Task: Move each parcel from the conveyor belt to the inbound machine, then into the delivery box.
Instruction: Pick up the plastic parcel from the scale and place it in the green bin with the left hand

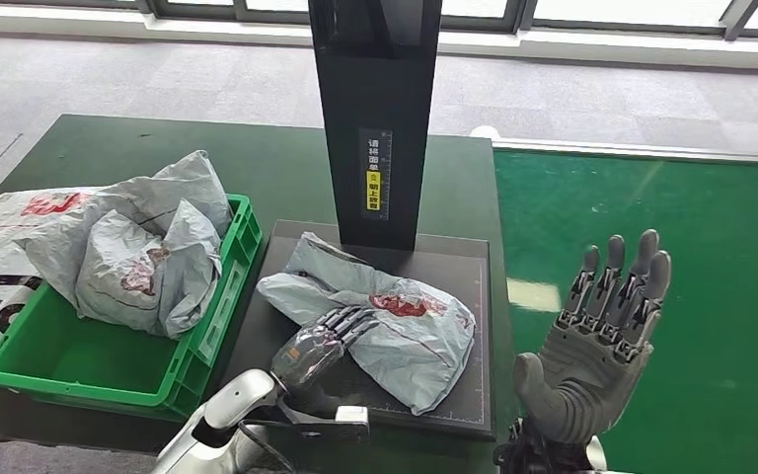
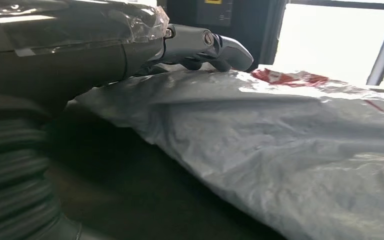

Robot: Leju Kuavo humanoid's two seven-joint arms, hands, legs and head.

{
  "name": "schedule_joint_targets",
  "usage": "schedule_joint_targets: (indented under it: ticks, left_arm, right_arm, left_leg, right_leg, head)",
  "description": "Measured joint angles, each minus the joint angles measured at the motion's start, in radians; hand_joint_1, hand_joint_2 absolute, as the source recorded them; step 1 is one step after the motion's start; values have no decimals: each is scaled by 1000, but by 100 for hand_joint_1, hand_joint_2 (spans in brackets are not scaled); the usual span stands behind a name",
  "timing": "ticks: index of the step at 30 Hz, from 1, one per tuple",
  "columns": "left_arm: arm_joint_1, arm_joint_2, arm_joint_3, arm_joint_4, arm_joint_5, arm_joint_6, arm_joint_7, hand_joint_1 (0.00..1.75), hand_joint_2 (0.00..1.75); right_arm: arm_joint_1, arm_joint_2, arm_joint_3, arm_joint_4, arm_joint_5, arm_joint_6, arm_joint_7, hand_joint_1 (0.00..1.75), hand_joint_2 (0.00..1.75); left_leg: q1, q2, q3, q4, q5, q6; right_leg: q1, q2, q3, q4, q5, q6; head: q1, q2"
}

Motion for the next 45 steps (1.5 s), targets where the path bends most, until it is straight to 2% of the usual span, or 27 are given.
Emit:
schedule_joint_targets:
  ticks: [8,13,14,17,18,28,37,39,43,45]
  left_arm:
    - [-92,-31,-46,102,16,-16,-36,0,175]
    - [-123,-41,-60,137,18,-19,-39,0,175]
    - [-126,-43,-61,142,18,-19,-39,13,175]
    - [-135,-49,-62,154,19,-18,-45,144,175]
    - [-146,-54,-65,163,21,-18,-50,175,175]
    - [-376,-157,-127,387,25,-17,-14,175,175]
    - [-439,-185,-190,531,-14,-21,11,175,175]
    - [-443,-187,-195,543,-24,9,25,175,175]
    - [-440,-186,-206,549,-64,160,88,175,175]
    - [-440,-184,-209,550,-71,186,99,175,175]
  right_arm:
    - [-21,0,0,20,-2,0,0,0,175]
    - [-25,0,0,24,-2,0,0,0,175]
    - [-25,0,0,25,-2,0,0,0,175]
    - [-26,0,0,27,-1,0,0,0,175]
    - [-26,0,0,27,0,0,0,0,175]
    - [-24,0,0,27,30,0,0,0,175]
    - [-14,0,1,25,33,0,0,0,175]
    - [-13,0,1,25,33,0,0,0,175]
    - [-15,0,1,25,34,0,0,0,175]
    - [-16,0,1,25,34,0,0,0,175]
  left_leg:
    - [0,0,4,0,0,0]
    - [0,0,4,0,0,0]
    - [0,0,4,0,0,0]
    - [0,0,4,0,0,0]
    - [0,-1,4,0,1,0]
    - [-1,-2,2,0,3,1]
    - [0,-1,2,0,3,0]
    - [0,-1,2,0,3,0]
    - [0,-1,2,0,3,0]
    - [0,-1,1,0,3,0]
  right_leg:
    - [0,0,4,0,0,0]
    - [0,0,5,0,0,0]
    - [0,0,5,0,0,0]
    - [0,0,4,0,0,0]
    - [0,0,4,0,0,0]
    - [-1,-2,3,0,3,2]
    - [0,-1,3,0,2,2]
    - [0,-1,3,0,2,2]
    - [0,-1,3,0,2,2]
    - [0,-1,3,0,2,2]
  head:
    - [0,0]
    - [0,0]
    - [0,0]
    - [0,0]
    - [0,0]
    - [0,0]
    - [0,0]
    - [0,0]
    - [0,0]
    - [0,0]
